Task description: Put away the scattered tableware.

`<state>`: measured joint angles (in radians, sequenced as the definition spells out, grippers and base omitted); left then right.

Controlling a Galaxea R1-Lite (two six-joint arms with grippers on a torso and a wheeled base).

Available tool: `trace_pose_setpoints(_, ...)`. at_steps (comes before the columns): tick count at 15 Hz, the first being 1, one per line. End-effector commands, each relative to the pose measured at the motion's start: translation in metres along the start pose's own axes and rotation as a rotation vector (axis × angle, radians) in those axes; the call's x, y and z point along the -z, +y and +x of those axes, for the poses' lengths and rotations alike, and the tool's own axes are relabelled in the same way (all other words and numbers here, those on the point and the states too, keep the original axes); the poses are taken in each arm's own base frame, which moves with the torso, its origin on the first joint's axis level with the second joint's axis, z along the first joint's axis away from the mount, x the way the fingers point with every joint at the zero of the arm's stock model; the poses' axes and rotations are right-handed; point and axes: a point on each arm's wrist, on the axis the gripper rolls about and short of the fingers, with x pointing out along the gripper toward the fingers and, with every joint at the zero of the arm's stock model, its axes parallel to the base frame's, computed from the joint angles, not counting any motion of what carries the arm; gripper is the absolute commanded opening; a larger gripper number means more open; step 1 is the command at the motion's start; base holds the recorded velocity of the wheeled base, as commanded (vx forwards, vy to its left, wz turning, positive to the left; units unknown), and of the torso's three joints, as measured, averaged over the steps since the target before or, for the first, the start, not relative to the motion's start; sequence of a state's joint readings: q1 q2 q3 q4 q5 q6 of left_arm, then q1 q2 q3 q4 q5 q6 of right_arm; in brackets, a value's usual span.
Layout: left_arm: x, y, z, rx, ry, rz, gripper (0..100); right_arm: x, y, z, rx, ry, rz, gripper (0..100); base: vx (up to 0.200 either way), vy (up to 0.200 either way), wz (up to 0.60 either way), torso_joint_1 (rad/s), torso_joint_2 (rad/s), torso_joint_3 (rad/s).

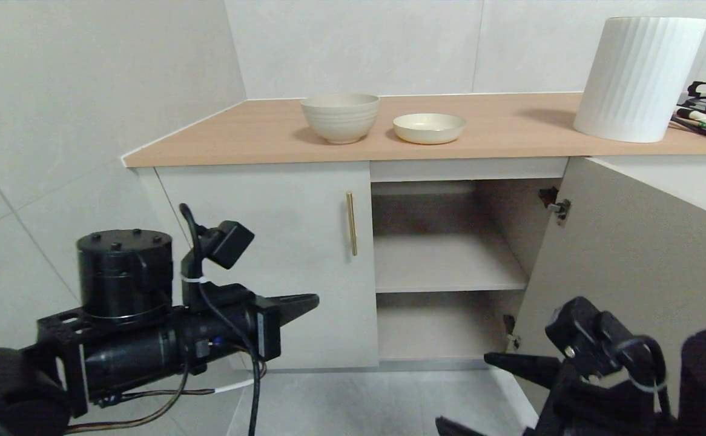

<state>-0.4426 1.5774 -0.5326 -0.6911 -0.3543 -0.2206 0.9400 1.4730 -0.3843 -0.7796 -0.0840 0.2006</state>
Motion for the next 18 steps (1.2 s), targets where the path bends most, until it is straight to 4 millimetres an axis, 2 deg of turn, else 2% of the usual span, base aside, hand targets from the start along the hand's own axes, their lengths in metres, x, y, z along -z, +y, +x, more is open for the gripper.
trace_pose_setpoints(1,-0.008,0.0,-0.028,-0.031,-0.08,0.011,0,-0.013,-0.029,0.038,0.131,-0.001,0.042,100,0.0,0.0,0.0,0.0,0.0,0.0)
trace_pose_setpoints(5,-0.011,-0.002,-0.05,-0.058,-0.132,0.015,0,-0.046,-0.05,0.057,0.21,-0.041,0.07,100,0.0,0.0,0.0,0.0,0.0,0.0)
trace_pose_setpoints(6,-0.009,-0.001,-0.055,-0.071,-0.129,0.008,100,-0.062,-0.051,0.061,0.215,-0.008,0.076,100,0.0,0.0,0.0,0.0,0.0,0.0)
trace_pose_setpoints(7,-0.009,-0.002,-0.056,-0.074,-0.13,0.007,100,-0.073,-0.049,0.063,0.217,0.015,0.09,100,0.0,0.0,0.0,0.0,0.0,0.0)
trace_pose_setpoints(9,-0.01,-0.001,-0.057,-0.088,-0.138,0.006,100,-0.082,-0.049,0.065,0.225,0.041,0.126,100,0.0,0.0,0.0,0.0,0.0,0.0)
trace_pose_setpoints(12,-0.011,-0.001,-0.056,-0.087,-0.14,-0.018,100,-0.078,-0.054,0.073,0.255,0.052,0.185,100,0.0,0.0,0.0,0.0,0.0,0.0)
trace_pose_setpoints(18,-0.016,0.0,-0.058,-0.117,-0.173,-0.043,100,-0.081,-0.054,0.072,0.252,0.039,0.197,100,0.0,0.0,0.0,0.0,0.0,0.0)
